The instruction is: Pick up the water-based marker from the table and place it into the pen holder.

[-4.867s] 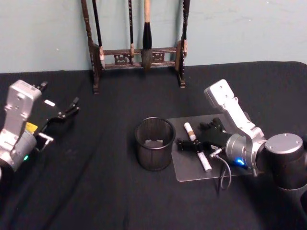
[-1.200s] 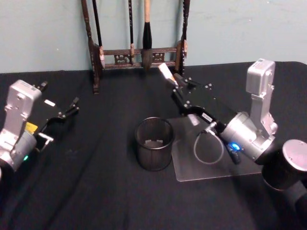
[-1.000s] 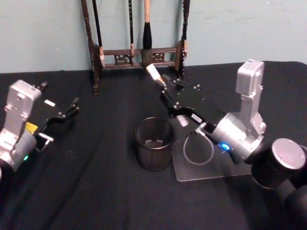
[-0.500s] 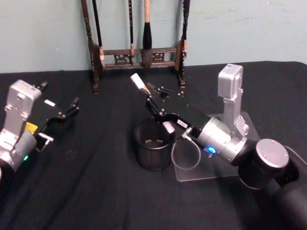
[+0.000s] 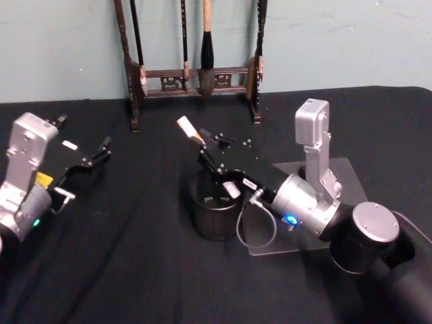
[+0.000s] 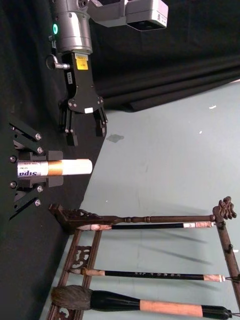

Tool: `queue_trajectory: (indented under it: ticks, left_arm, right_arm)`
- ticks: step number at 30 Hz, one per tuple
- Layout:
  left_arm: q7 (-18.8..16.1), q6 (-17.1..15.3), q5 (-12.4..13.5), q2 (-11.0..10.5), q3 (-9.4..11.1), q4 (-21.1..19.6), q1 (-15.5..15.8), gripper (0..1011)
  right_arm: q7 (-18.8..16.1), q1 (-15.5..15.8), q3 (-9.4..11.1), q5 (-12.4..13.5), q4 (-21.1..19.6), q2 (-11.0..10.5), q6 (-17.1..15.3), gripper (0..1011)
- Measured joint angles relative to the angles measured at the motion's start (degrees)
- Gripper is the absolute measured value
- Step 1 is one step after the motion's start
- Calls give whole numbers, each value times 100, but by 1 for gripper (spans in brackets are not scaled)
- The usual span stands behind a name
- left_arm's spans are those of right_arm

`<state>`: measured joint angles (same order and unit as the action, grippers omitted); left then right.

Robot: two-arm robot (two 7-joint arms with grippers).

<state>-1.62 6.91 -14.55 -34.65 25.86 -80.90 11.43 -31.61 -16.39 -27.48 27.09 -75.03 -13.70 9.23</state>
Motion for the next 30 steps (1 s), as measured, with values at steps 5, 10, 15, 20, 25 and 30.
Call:
queue_trajectory:
  ticks: [5,10,15,20,25,30]
  left_arm:
    - [0,0,1,0,0,0,0,1001]
    - [0,0,0,0,0,0,0,1001]
    - [0,0,0,0,0,0,0,1001]
    - [0,0,0,0,0,0,0,1001]
    - [0,0,0,0,0,0,0,1001]
    - [0,0,0,0,0,0,0,1001]
  right_arm:
    - [35,1,-27,-22,12,2,-26,182]
    - [95,6,-57,-94,11,0,-44,181]
    - [93,6,-55,-94,8,1,-44,181]
    - [87,5,-51,-90,7,2,-44,195]
    - [84,5,-48,-84,7,4,-44,314]
    - [80,5,-45,-78,7,5,-44,491]
